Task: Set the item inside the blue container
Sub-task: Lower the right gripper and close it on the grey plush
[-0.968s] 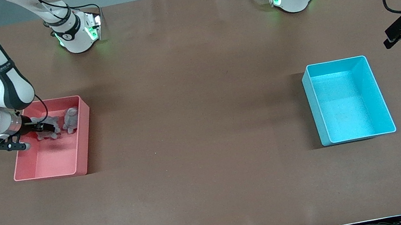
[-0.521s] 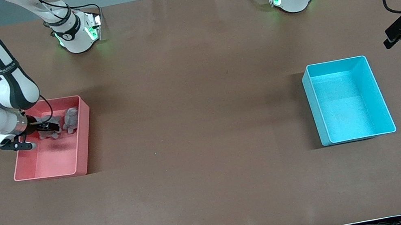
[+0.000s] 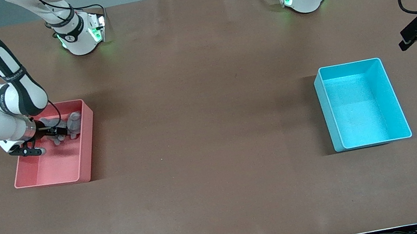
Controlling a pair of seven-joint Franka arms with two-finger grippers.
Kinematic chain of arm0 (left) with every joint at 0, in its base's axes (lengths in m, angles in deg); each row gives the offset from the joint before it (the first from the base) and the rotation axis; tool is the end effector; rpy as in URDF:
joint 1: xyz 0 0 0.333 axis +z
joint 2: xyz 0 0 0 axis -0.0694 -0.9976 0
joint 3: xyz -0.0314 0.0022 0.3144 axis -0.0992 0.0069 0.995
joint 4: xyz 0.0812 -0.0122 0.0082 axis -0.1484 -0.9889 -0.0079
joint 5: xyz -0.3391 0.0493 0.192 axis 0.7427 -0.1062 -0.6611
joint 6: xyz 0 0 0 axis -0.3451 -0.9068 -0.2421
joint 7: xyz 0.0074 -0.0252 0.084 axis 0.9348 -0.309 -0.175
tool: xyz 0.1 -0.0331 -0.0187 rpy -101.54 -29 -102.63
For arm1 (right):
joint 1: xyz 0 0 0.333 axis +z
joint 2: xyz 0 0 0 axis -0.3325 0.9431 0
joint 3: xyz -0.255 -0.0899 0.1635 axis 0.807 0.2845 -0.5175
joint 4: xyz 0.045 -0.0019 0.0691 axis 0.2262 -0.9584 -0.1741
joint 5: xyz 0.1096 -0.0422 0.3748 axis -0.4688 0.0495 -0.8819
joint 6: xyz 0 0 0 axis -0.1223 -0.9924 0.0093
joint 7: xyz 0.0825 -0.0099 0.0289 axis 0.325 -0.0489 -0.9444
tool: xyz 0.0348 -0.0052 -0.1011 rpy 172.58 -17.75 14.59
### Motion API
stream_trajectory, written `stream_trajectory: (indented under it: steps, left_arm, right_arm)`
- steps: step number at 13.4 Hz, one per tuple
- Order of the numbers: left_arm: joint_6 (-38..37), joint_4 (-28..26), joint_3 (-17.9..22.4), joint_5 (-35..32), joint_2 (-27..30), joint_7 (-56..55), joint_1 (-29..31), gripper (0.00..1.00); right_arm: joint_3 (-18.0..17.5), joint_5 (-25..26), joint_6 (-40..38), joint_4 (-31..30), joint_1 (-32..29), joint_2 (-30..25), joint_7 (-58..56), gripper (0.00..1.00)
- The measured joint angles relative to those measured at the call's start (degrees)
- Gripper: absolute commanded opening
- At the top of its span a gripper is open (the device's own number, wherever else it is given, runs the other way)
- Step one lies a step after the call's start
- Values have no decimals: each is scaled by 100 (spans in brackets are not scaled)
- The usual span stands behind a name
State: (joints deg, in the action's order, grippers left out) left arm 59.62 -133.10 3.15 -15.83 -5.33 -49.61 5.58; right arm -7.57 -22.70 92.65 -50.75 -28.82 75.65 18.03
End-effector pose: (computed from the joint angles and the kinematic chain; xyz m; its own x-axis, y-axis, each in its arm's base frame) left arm 0.5566 -0.0026 0.6302 0.9973 0.0629 0.0389 0.0612 -0.9972 0.0438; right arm 0.4713 -0.1153 0.1871 0.9584 -0.1895 -0.2133 -0.1912 -0.9815 0.0131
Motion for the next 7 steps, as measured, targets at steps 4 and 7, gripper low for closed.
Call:
stream_trajectory:
  steps: [4, 7]
  left_arm:
    - [0, 0, 0, 0, -3, 0, 1, 100]
    - [0, 0, 1, 0, -6, 0, 3, 100]
  right_arm:
    - [6, -3, -200, 5, -2, 0, 27, 56]
    - [6, -3, -337, 38, -2, -4, 41, 13]
